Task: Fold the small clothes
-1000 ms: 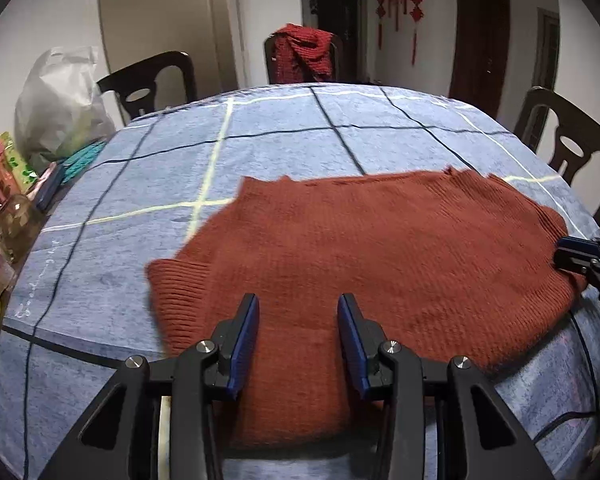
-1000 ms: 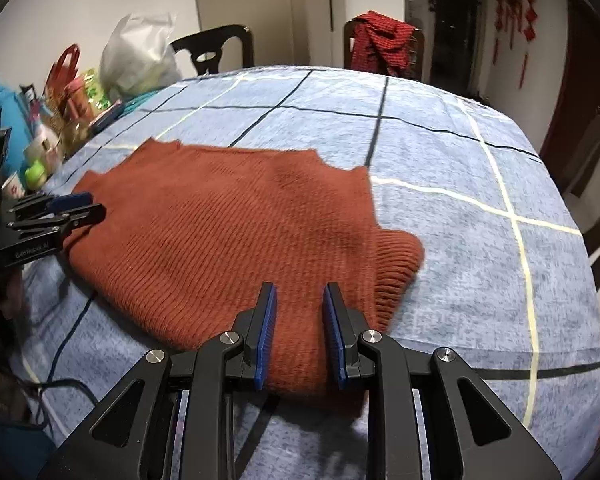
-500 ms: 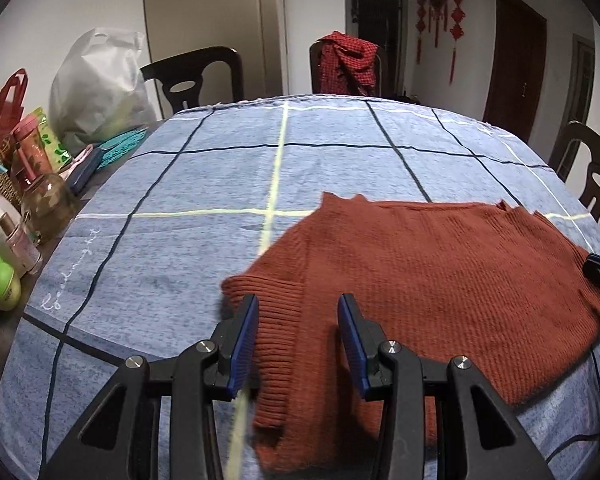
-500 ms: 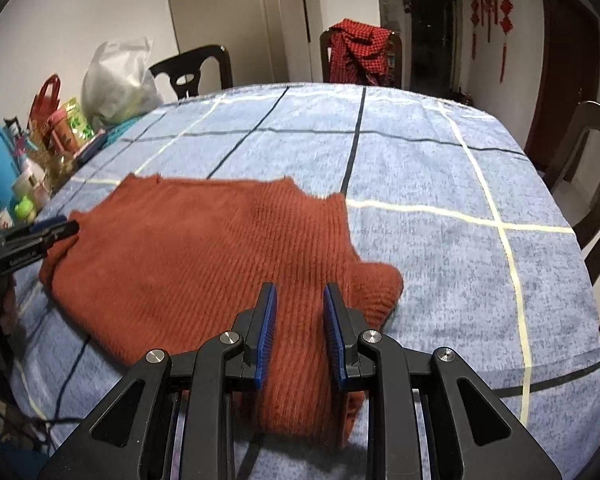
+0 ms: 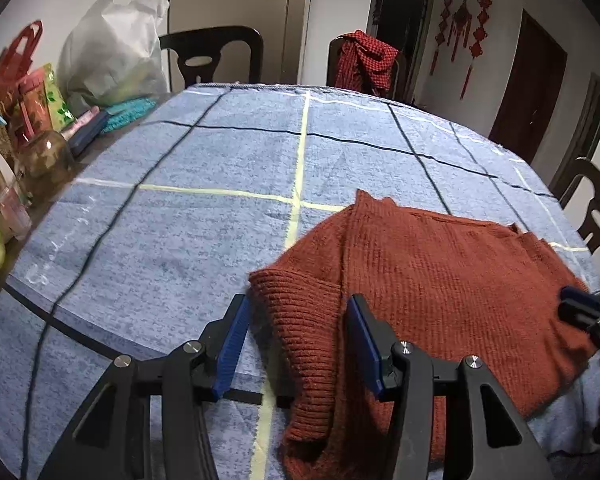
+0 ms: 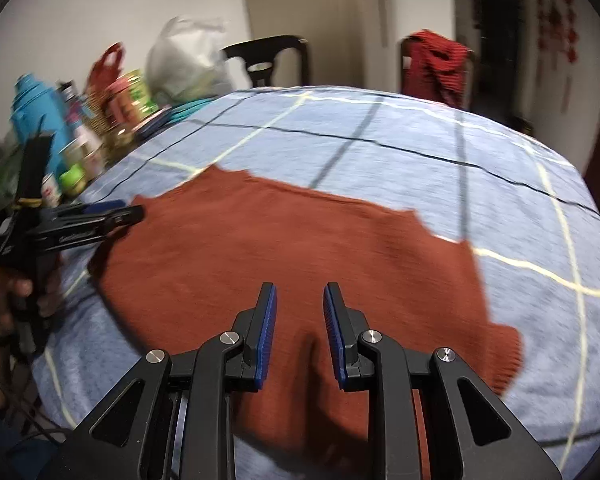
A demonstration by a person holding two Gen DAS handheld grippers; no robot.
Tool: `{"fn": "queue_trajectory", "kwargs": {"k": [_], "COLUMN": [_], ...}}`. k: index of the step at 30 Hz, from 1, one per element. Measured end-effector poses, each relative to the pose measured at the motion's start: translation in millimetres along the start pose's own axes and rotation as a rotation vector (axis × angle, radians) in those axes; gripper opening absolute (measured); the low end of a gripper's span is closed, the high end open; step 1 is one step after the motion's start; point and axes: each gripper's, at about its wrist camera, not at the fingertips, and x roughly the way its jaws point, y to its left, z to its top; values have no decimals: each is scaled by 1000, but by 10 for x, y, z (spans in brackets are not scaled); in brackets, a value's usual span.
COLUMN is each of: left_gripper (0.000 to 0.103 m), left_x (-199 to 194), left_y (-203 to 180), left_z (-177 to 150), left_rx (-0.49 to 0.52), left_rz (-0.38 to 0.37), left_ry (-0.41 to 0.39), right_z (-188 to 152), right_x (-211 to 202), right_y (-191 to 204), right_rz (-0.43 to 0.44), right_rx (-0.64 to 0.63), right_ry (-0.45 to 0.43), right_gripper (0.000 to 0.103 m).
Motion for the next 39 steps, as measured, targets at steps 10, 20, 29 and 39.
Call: {"fn": "queue_trajectory", "kwargs": {"k": [10,20,29,39], "left_gripper": [60,60,56,33], "left_x": [80,112,120,63], "left_y": [80,-39,-178,-294], "left_z": [-13,-47,-65,-74], "left_rx": [-50,-62,-14,28], "left_rz": [-66,-131,-108,-74], "left_ry": [19,49,51,40], "right_z": [130,241,14,-95], "right_x": [394,466,260,152], "right_y": [193,146,239,195], "right_rz": [46,27,62,81], "right_rx": [-47,-14,-56,-30], "right_ry": [60,54,49,46], "right_gripper": [25,25,25,25]}}
